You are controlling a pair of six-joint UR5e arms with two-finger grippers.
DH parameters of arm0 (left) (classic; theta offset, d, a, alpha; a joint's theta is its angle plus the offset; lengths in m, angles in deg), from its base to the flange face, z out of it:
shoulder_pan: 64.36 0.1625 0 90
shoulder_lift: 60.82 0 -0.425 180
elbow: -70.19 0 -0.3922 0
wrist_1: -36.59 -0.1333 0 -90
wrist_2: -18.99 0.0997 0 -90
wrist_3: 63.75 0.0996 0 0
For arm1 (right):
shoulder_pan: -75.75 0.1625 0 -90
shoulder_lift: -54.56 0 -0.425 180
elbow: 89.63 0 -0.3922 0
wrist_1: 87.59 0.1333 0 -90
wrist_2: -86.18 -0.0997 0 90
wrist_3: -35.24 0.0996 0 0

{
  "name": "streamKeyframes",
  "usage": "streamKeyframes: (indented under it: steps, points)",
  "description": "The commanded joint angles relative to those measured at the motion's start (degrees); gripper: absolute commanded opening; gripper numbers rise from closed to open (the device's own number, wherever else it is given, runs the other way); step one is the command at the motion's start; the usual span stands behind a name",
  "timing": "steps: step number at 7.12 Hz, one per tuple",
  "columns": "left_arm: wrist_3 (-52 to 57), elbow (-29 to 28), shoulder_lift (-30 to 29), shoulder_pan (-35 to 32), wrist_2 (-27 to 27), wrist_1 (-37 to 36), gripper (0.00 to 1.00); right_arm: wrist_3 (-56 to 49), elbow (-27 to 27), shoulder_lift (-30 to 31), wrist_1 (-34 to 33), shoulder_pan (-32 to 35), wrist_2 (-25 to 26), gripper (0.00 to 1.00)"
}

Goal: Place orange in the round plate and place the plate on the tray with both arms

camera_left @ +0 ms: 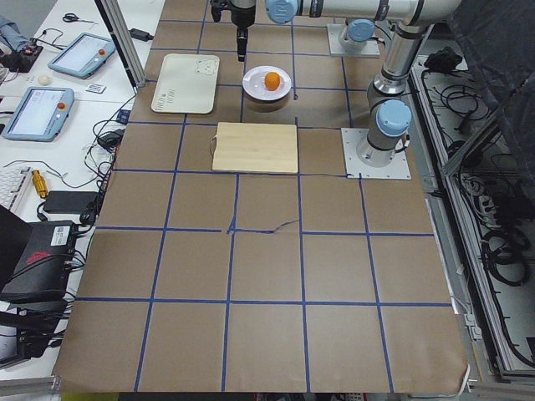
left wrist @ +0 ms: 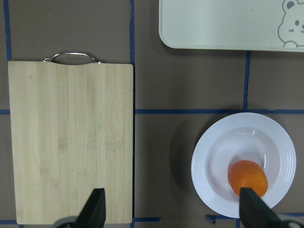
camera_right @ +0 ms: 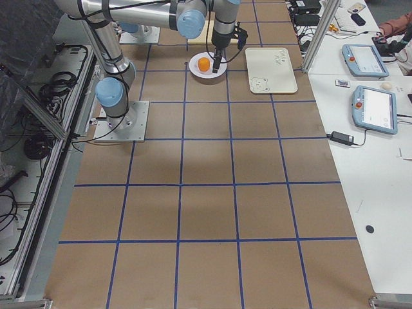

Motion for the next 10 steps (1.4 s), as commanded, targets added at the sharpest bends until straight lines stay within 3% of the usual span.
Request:
streamKeyframes:
  steps: [1,3,6,8,10]
  points:
    - [0.2,0.1,0.6,0.2,-0.1,-0.5,1.0,-3.0,0.4,-4.7,-2.6,-0.1,-9.4,1.0]
    - [0.5,0.1,0.6,0.6,-0.1,-0.5,1.0,-7.9,4.8,-8.8,-10.5,-0.2,-16.2,1.0]
    - [0.5,0.1,0.8,0.7,-0.1,-0.1,1.0,-9.9,15.8,-11.8,-28.3,-0.2,-27.7,1.0]
    - [0.5,0.1,0.8,0.7,0.0,0.2,1.0,-9.9,18.8,-16.0,-34.0,-0.2,-34.3,1.0]
    - [0.5,0.1,0.9,0.7,0.2,0.4,1.0,-9.8,20.8,-18.9,-35.0,-0.2,-38.1,1.0]
